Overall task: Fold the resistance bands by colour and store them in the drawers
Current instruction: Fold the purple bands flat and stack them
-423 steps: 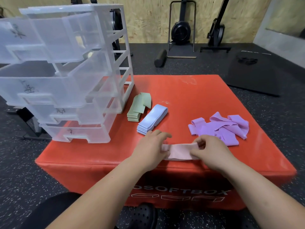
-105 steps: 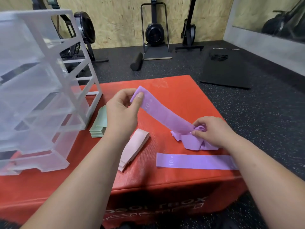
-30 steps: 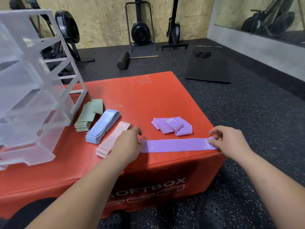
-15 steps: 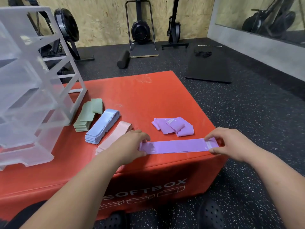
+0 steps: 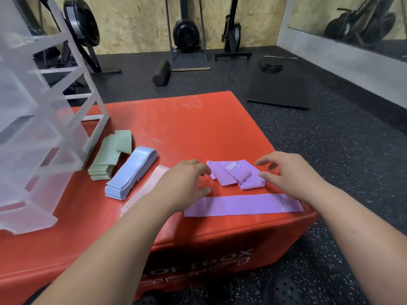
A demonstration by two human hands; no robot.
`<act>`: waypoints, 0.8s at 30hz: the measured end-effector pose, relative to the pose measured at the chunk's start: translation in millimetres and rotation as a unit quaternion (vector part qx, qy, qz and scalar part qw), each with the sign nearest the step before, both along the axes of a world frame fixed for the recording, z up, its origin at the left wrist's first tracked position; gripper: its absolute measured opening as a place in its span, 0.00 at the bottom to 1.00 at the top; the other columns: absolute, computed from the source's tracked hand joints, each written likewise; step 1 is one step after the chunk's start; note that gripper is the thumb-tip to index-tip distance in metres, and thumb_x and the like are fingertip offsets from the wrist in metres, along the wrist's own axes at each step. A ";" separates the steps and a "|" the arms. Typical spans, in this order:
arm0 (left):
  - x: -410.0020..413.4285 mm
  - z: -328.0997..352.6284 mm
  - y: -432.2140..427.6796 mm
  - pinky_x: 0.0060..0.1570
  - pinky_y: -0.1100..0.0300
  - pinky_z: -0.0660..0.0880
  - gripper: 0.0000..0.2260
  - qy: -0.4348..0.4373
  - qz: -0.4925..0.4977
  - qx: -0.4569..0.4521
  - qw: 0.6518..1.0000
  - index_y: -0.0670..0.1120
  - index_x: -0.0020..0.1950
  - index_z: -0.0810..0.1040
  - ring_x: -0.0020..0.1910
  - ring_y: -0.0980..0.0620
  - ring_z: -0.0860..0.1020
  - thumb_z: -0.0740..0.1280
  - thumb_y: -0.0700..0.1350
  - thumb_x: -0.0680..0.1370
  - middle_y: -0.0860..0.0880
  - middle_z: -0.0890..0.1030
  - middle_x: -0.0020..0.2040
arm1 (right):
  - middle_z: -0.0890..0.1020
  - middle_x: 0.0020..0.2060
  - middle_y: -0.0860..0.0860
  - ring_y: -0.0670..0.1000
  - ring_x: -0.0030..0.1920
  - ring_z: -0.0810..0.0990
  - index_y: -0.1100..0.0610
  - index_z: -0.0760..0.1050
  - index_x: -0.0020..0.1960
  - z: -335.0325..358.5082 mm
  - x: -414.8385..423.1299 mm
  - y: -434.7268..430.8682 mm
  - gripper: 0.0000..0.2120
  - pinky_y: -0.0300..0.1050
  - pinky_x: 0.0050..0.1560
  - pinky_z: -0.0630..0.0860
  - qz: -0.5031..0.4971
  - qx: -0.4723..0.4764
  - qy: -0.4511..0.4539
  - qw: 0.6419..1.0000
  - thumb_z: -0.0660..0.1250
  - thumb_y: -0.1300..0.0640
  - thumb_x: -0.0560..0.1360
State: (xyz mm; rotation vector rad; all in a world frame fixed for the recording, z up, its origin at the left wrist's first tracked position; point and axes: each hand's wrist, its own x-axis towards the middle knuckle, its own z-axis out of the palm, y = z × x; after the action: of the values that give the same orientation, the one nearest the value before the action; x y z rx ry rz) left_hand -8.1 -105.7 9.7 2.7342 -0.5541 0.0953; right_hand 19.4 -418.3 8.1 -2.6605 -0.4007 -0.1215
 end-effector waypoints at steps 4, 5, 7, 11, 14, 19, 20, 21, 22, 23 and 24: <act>15.5 -4.3 -12.3 0.57 0.49 0.76 0.18 -0.021 0.012 -0.003 1.000 0.54 0.67 0.79 0.62 0.48 0.76 0.73 0.53 0.78 0.54 0.79 0.60 | 0.83 0.61 0.42 0.49 0.56 0.81 0.43 0.80 0.65 -2.4 20.1 35.8 0.14 0.51 0.61 0.77 0.033 -0.017 -0.001 0.999 0.70 0.52 0.80; 18.8 -5.6 -15.0 0.56 0.49 0.76 0.18 -0.023 0.016 -0.005 1.000 0.54 0.67 0.79 0.62 0.48 0.76 0.73 0.53 0.78 0.54 0.79 0.60 | 0.82 0.63 0.42 0.50 0.60 0.79 0.43 0.79 0.67 -4.0 25.6 42.9 0.16 0.51 0.63 0.75 0.041 -0.028 0.008 0.999 0.69 0.52 0.80; 24.5 -9.0 -19.4 0.54 0.50 0.76 0.16 -0.028 0.021 -0.012 0.999 0.54 0.66 0.80 0.60 0.47 0.77 0.72 0.53 0.78 0.53 0.79 0.59 | 0.79 0.68 0.41 0.51 0.65 0.75 0.42 0.74 0.73 -8.3 34.7 53.8 0.21 0.52 0.67 0.73 0.054 -0.058 0.034 0.996 0.68 0.54 0.81; 32.3 -14.6 -25.0 0.54 0.48 0.76 0.15 -0.031 0.023 -0.018 0.999 0.53 0.66 0.80 0.59 0.45 0.77 0.70 0.52 0.79 0.52 0.79 0.58 | 0.78 0.61 0.45 0.52 0.62 0.72 0.42 0.74 0.71 -17.7 47.6 62.3 0.22 0.54 0.62 0.74 0.066 -0.118 0.062 0.989 0.69 0.56 0.78; 37.5 -18.6 -25.1 0.54 0.49 0.76 0.15 -0.034 0.026 -0.021 0.999 0.54 0.66 0.79 0.60 0.46 0.77 0.70 0.52 0.79 0.52 0.79 0.59 | 0.75 0.51 0.46 0.53 0.57 0.73 0.42 0.81 0.57 -11.2 55.4 63.6 0.11 0.54 0.57 0.75 0.048 -0.123 0.039 0.990 0.72 0.52 0.76; 50.1 -19.5 -18.8 0.53 0.48 0.77 0.14 -0.047 0.045 -0.090 0.994 0.54 0.63 0.80 0.55 0.47 0.79 0.71 0.52 0.78 0.53 0.80 0.55 | 0.81 0.44 0.43 0.45 0.47 0.80 0.44 0.83 0.46 18.7 58.5 56.5 0.04 0.47 0.51 0.75 0.021 0.030 -0.026 0.999 0.77 0.51 0.74; 51.8 -19.4 -17.7 0.54 0.49 0.77 0.14 -0.046 0.049 -0.108 0.992 0.54 0.63 0.80 0.54 0.48 0.79 0.71 0.52 0.77 0.54 0.80 0.54 | 0.83 0.42 0.42 0.43 0.45 0.81 0.44 0.83 0.45 26.1 57.0 55.9 0.04 0.45 0.49 0.75 0.014 0.064 -0.024 0.998 0.77 0.51 0.74; 52.7 -19.1 -16.7 0.54 0.49 0.78 0.15 -0.047 0.054 -0.124 0.990 0.54 0.63 0.80 0.53 0.49 0.79 0.72 0.53 0.77 0.55 0.80 0.54 | 0.85 0.41 0.42 0.41 0.43 0.82 0.44 0.83 0.45 32.8 55.6 55.9 0.04 0.45 0.49 0.76 0.010 0.099 -0.020 0.995 0.76 0.51 0.75; 53.0 -18.6 -15.8 0.54 0.49 0.78 0.15 -0.050 0.057 -0.139 0.987 0.54 0.64 0.80 0.52 0.51 0.79 0.72 0.54 0.77 0.56 0.80 0.54 | 0.86 0.41 0.43 0.43 0.42 0.83 0.44 0.83 0.46 37.6 54.2 56.1 0.03 0.47 0.49 0.78 0.007 0.140 -0.018 0.990 0.75 0.52 0.76; 53.0 -17.9 -15.3 0.54 0.49 0.78 0.15 -0.055 0.060 -0.156 0.984 0.54 0.64 0.80 0.52 0.51 0.80 0.72 0.54 0.78 0.56 0.81 0.54 | 0.86 0.41 0.44 0.47 0.42 0.84 0.46 0.84 0.47 41.4 53.1 56.4 0.02 0.50 0.49 0.80 0.003 0.183 -0.015 0.983 0.75 0.53 0.77; 52.8 -16.5 -15.2 0.54 0.50 0.78 0.15 -0.062 0.062 -0.174 0.981 0.54 0.64 0.80 0.51 0.52 0.80 0.73 0.54 0.78 0.56 0.81 0.54 | 0.87 0.41 0.47 0.51 0.43 0.84 0.47 0.85 0.48 44.9 51.2 57.7 0.02 0.54 0.50 0.81 -0.002 0.226 -0.015 0.974 0.74 0.53 0.78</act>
State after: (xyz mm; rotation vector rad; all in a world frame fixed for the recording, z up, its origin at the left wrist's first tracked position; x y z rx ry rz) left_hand 44.7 -120.9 -6.8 2.4275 -0.3575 0.3604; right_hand 70.6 -360.6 53.0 -2.2131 -0.3316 -0.2264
